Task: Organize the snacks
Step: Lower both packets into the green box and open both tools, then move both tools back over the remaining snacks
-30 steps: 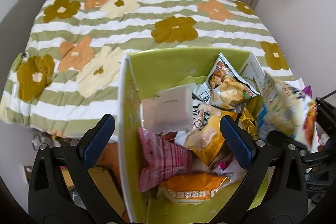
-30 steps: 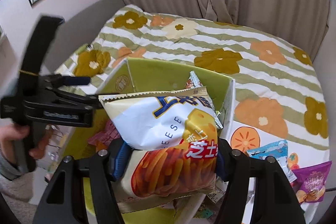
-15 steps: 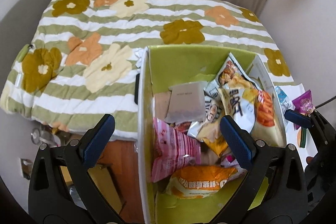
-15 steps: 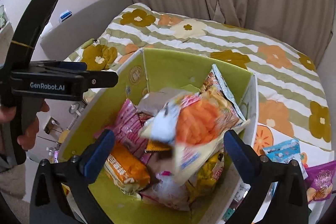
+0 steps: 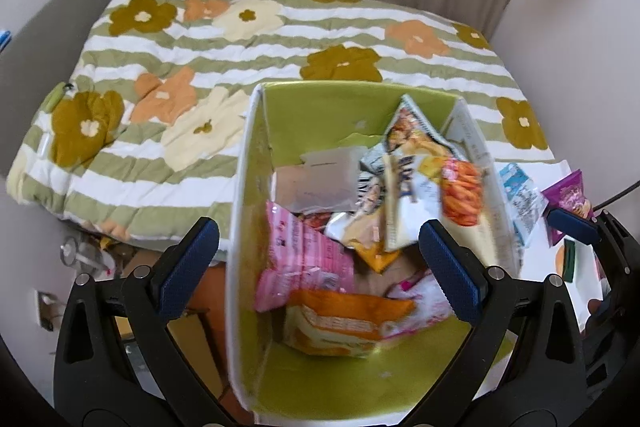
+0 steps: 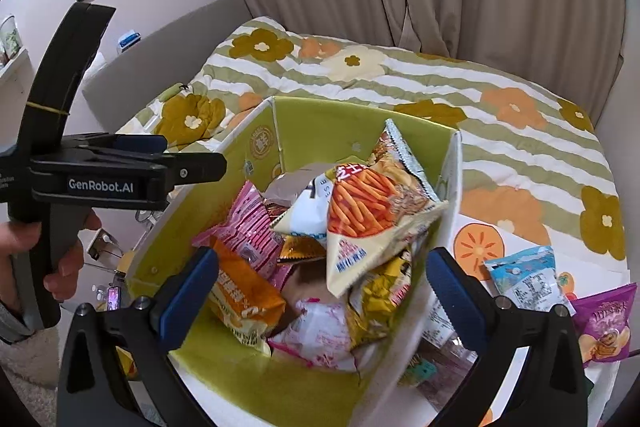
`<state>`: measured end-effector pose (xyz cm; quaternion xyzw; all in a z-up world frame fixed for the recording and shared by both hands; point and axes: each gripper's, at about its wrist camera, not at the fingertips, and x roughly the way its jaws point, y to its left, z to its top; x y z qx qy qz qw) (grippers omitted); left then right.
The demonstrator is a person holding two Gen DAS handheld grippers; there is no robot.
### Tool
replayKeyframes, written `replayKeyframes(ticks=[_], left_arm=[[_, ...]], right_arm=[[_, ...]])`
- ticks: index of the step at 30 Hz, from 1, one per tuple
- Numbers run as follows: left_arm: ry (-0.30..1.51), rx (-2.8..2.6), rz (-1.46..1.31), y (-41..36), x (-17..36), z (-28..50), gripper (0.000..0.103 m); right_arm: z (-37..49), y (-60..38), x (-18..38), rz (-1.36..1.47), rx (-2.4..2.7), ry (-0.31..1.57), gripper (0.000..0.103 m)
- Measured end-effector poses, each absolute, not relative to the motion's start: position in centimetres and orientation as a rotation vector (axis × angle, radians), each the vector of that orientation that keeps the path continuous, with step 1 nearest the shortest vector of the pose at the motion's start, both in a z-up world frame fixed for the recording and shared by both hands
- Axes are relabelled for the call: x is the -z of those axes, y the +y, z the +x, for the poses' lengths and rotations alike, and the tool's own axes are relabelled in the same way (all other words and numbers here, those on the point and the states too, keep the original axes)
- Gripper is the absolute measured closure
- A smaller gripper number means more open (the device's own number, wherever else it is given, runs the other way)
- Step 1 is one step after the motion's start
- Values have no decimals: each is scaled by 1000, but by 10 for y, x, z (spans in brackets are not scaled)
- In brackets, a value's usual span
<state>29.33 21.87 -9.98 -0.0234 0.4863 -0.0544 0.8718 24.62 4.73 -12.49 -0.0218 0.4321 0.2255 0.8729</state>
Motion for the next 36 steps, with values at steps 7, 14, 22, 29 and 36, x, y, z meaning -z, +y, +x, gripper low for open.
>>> replayKeyframes(ticks=[7, 14, 22, 29, 36], left_arm=[[969, 139, -62, 164, 78, 265, 3], [949, 179, -40, 90, 68, 243, 3], [935, 202, 1, 4, 61, 233, 3], [967, 223, 5, -62, 76, 240, 3], [1069, 220, -18, -103, 117, 272, 3]], right_arm=[[219, 3, 105, -56, -482, 851, 0], [198, -59, 90, -58, -436, 818, 0], [189, -146, 78, -33, -371, 795, 0], [191, -221, 89, -27, -276, 820, 0], [212, -285, 121, 64, -188, 885, 0]])
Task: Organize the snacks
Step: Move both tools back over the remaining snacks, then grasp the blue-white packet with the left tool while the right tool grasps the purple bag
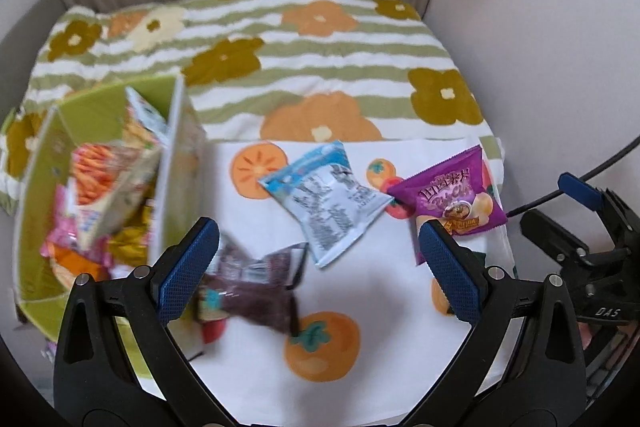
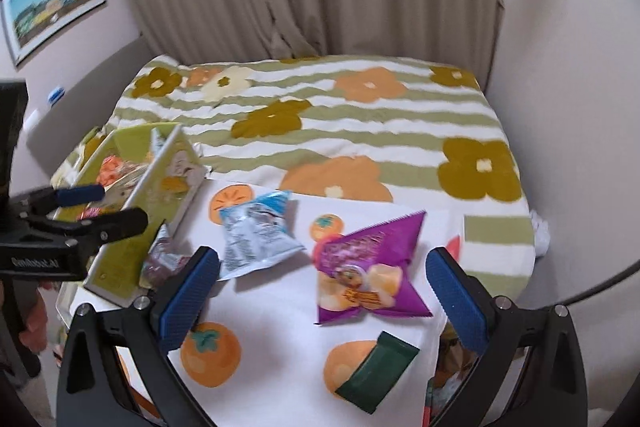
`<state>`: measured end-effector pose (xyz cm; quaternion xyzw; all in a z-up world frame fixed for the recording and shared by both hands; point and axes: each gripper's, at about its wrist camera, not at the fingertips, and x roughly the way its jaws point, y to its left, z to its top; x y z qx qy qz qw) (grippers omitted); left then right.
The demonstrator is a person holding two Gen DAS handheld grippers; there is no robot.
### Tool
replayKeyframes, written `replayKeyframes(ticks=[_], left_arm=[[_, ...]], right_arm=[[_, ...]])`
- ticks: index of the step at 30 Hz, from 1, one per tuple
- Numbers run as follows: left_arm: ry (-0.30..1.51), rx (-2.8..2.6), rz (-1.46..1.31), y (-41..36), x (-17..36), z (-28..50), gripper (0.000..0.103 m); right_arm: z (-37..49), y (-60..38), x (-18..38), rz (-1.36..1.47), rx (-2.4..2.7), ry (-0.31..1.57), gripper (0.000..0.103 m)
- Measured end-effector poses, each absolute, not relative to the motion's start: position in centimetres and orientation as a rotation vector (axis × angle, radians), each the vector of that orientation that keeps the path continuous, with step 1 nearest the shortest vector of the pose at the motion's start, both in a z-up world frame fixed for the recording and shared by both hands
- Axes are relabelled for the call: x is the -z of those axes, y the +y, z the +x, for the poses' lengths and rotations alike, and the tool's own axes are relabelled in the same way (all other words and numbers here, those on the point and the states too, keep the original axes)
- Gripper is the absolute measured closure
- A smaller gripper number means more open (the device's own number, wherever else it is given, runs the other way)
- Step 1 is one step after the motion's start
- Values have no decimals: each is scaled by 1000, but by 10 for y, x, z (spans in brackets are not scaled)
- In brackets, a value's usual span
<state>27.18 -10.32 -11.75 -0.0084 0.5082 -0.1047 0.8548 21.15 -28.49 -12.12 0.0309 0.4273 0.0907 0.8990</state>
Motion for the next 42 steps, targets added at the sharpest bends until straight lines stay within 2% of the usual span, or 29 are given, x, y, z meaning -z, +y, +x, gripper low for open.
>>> replayKeyframes(ticks=[12, 24, 29, 32, 42], left_arm=[[1299, 101, -168, -116, 221, 349, 3], [1417, 119, -198, -120, 267, 382, 4], [1438, 161, -216, -123, 276, 383, 28], [1419, 198, -185, -127, 273, 385, 37], [1395, 220, -141, -129, 264, 384, 40]], right_arm=[[243, -334, 174, 162, -138, 982, 0], [281, -336, 216, 175, -156, 1076, 0], [286, -334, 230, 168, -167, 1113, 0], [288, -334, 235, 161, -171, 1132, 0], [290, -334, 240, 152, -185, 1154, 0]])
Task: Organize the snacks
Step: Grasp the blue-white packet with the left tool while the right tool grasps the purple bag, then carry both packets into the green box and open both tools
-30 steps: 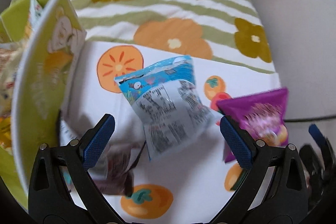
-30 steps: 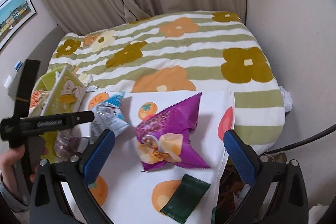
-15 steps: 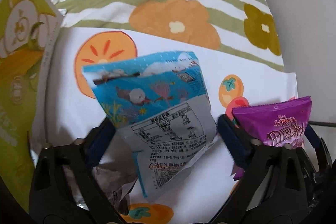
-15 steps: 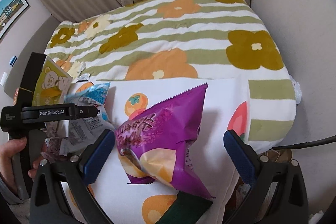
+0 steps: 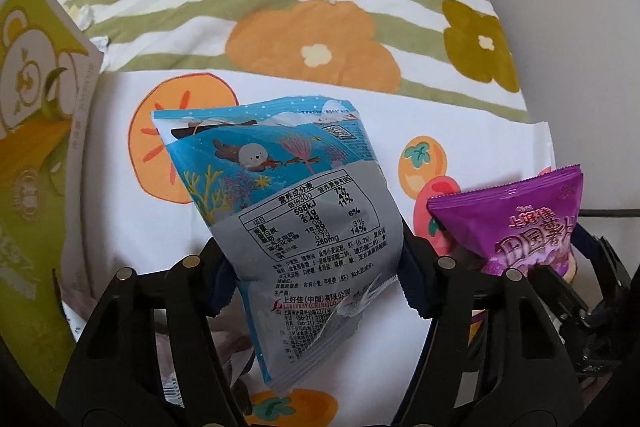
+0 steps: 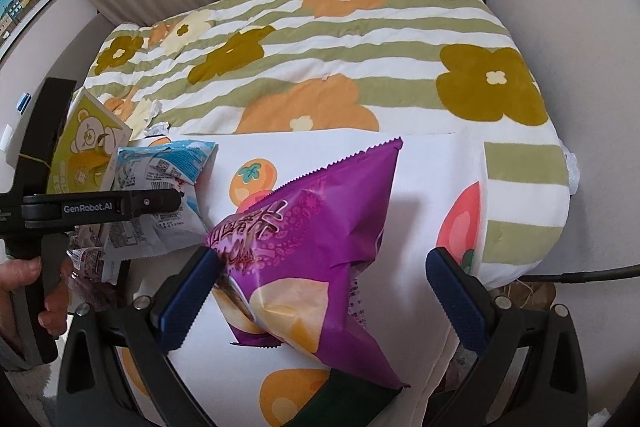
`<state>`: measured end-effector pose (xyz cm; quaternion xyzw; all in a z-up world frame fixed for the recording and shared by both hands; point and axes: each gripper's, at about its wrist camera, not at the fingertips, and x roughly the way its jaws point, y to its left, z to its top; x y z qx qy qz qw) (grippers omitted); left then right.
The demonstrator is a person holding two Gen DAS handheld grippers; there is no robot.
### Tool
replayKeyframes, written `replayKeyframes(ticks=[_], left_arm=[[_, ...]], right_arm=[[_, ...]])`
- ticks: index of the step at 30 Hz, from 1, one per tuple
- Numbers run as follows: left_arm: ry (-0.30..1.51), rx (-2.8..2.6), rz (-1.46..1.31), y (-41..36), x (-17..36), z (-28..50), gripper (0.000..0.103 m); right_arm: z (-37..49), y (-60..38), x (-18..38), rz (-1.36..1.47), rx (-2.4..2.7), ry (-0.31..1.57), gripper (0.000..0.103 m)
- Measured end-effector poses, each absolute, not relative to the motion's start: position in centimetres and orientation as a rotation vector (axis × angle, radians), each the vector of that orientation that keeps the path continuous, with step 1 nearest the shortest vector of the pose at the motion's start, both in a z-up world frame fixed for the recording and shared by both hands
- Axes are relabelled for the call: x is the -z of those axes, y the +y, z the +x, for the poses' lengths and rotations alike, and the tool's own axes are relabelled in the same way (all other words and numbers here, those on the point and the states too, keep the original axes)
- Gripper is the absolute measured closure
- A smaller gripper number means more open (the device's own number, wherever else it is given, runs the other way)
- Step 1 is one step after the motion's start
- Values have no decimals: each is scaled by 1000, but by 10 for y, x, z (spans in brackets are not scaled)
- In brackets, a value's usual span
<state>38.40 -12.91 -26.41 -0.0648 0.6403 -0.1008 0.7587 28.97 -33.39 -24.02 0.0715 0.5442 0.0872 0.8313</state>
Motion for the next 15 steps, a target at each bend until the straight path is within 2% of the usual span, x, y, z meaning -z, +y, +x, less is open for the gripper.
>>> replayKeyframes(ticks=[6, 8, 10, 15], left_arm=[[1371, 233, -124, -127, 259, 379, 40], [1361, 236, -120, -127, 256, 377, 40], [1348, 240, -114, -126, 252, 373, 40], [1313, 250, -97, -125, 237, 362, 40]], right_arm=[[296, -327, 248, 146, -224, 1173, 0], [299, -324, 251, 148, -249, 1179, 10], [299, -321, 252, 161, -277, 1181, 27], [290, -316, 246, 138, -274, 1153, 40]])
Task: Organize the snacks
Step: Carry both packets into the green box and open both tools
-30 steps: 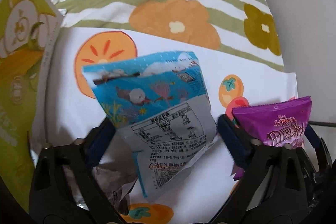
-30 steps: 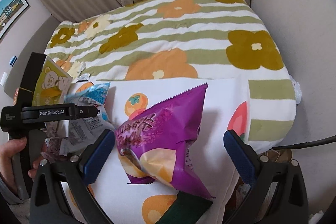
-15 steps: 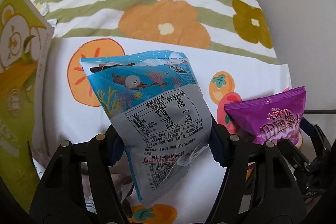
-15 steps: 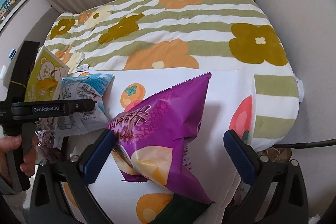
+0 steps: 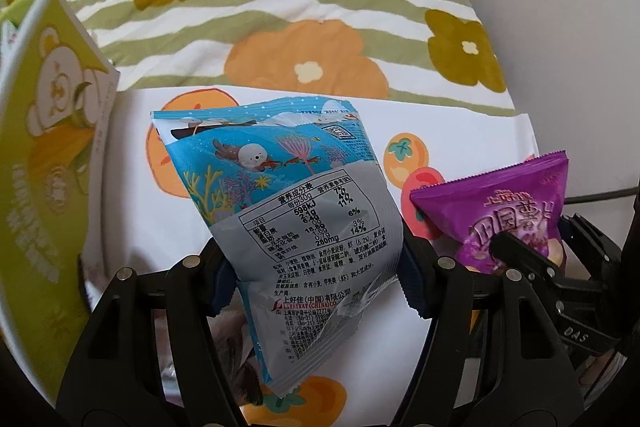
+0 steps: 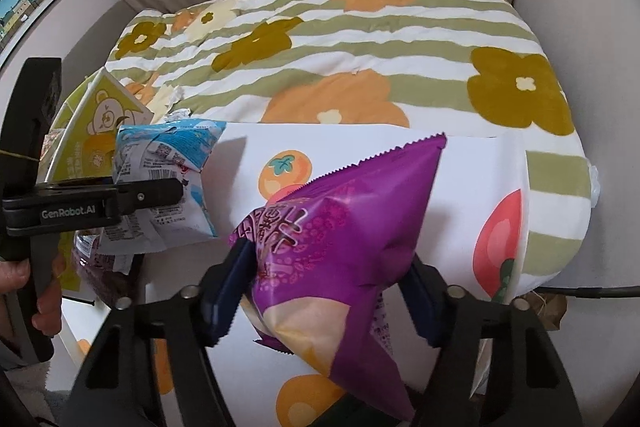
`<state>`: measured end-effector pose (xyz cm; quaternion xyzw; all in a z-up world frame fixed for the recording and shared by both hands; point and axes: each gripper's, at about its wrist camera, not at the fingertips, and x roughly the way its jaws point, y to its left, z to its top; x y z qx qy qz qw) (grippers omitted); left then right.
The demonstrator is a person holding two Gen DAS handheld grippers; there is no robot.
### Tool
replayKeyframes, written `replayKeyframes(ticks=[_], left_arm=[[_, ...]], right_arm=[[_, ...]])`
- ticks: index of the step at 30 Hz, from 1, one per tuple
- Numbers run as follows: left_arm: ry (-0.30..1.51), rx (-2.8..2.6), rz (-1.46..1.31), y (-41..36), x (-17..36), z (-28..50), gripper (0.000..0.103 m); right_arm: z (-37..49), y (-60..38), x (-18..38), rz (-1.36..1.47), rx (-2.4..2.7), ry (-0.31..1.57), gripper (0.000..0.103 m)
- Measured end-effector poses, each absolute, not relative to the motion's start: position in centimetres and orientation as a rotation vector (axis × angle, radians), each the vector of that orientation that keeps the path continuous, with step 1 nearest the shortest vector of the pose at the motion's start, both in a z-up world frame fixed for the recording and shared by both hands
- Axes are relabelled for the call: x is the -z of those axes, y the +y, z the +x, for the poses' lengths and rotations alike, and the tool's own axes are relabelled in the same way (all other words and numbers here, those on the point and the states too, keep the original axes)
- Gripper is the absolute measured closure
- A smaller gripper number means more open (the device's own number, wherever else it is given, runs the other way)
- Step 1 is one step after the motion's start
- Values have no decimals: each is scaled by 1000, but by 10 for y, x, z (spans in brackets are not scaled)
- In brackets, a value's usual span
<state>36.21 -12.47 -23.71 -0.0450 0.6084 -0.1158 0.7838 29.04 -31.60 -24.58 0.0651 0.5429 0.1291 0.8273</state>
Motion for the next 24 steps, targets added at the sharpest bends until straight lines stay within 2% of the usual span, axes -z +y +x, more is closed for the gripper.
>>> replayKeyframes(ticks=[4, 13, 18, 24], left_arm=[[1262, 272, -111, -120, 213, 344, 40], [1091, 283, -144, -86, 120, 289, 40], [1015, 235, -174, -34, 68, 262, 40], [962, 141, -204, 47, 46, 243, 40]], right_arm=[[277, -313, 234, 136, -263, 1120, 45], [242, -284, 168, 108, -310, 978, 47], [234, -250, 129, 98, -391, 906, 47], [232, -189, 95, 57, -473, 837, 47]])
